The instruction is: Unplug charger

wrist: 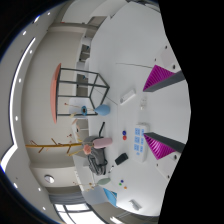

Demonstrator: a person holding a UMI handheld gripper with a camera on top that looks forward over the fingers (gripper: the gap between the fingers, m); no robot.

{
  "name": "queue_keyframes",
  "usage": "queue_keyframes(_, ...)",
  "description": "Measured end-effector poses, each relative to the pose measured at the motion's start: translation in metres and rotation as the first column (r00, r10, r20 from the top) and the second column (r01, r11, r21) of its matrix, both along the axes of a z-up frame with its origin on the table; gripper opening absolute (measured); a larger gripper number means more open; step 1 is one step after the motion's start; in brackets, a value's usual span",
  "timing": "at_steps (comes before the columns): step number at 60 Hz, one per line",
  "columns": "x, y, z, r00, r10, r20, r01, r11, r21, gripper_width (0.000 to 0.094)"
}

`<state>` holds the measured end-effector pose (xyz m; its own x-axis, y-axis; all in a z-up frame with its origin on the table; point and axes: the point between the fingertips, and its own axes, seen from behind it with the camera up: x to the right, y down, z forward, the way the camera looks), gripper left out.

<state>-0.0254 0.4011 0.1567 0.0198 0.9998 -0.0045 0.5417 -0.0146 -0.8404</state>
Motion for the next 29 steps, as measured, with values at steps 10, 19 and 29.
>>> queue_keyframes(10, 0.079, -0.010, 0.040, 0.999, 0.005, 0.046, -0.005, 1.000, 0.011, 0.0851)
queue_keyframes(19, 0.109, -0.011, 0.059, 0.999, -0.014, 0.047, 0.013, 1.000, 0.016, 0.0850)
queue_keyframes(29, 0.113, -0.007, 0.069, 0.998, -0.050, 0.025, 0.049, 0.999, 0.018, 0.0850)
